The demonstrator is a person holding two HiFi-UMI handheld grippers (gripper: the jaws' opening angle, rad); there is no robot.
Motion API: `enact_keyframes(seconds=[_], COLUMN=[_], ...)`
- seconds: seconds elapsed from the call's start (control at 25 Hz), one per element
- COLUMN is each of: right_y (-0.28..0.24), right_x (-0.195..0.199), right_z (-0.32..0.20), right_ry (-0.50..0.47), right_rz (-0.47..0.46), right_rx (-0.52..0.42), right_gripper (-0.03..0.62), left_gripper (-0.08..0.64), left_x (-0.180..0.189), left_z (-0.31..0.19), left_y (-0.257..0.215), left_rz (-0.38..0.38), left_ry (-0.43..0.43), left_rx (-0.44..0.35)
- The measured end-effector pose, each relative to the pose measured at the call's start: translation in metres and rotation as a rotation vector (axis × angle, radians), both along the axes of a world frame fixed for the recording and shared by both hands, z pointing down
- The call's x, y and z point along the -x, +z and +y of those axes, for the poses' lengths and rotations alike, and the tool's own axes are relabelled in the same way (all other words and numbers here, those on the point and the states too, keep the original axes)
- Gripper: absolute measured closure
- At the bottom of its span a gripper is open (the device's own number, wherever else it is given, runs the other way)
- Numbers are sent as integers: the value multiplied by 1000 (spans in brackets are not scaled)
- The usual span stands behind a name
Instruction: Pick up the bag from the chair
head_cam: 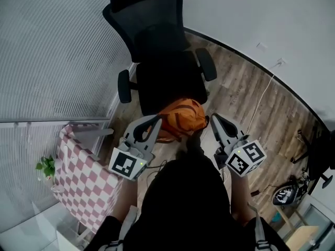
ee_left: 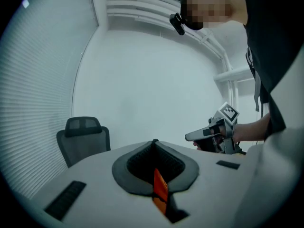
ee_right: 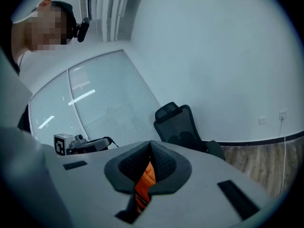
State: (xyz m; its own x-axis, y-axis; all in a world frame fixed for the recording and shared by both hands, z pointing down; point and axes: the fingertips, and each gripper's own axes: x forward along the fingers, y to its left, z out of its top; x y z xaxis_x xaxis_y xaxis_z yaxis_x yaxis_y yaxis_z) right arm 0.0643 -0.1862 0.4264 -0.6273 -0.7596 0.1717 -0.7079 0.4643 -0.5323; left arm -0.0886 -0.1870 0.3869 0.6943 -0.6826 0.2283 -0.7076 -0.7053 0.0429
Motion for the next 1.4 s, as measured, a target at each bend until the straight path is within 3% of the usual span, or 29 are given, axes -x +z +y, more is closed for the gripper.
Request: enact_keyframes(seconds=[0.16,0.36,0.52,0.68,0.92,1.4], right_y=[4,12,7,-7,-28,-87], right_x=[10,25,41,49,55,68], right_z=[47,104,148,180,208,253], right_ry=[19,13,-7,-11,-26,-119], right_rz=[9,24,49,69,76,130], right_rx=[-5,6,-9,-51,-85,-278], right_gripper=[572,572,572,572,572,572], left_gripper=[526,526,526,526,526,526], left_x=[18,43,65,80,90,74], left_z=[47,100,142,176,212,242], left_y=[5,12,18,15,0,-33], left_rz=[41,33,-21,-5,16,74], left_ry=[-9,-42,-56,-75,-105,-98], left_rx=[25,27,4,-7,-27,-100])
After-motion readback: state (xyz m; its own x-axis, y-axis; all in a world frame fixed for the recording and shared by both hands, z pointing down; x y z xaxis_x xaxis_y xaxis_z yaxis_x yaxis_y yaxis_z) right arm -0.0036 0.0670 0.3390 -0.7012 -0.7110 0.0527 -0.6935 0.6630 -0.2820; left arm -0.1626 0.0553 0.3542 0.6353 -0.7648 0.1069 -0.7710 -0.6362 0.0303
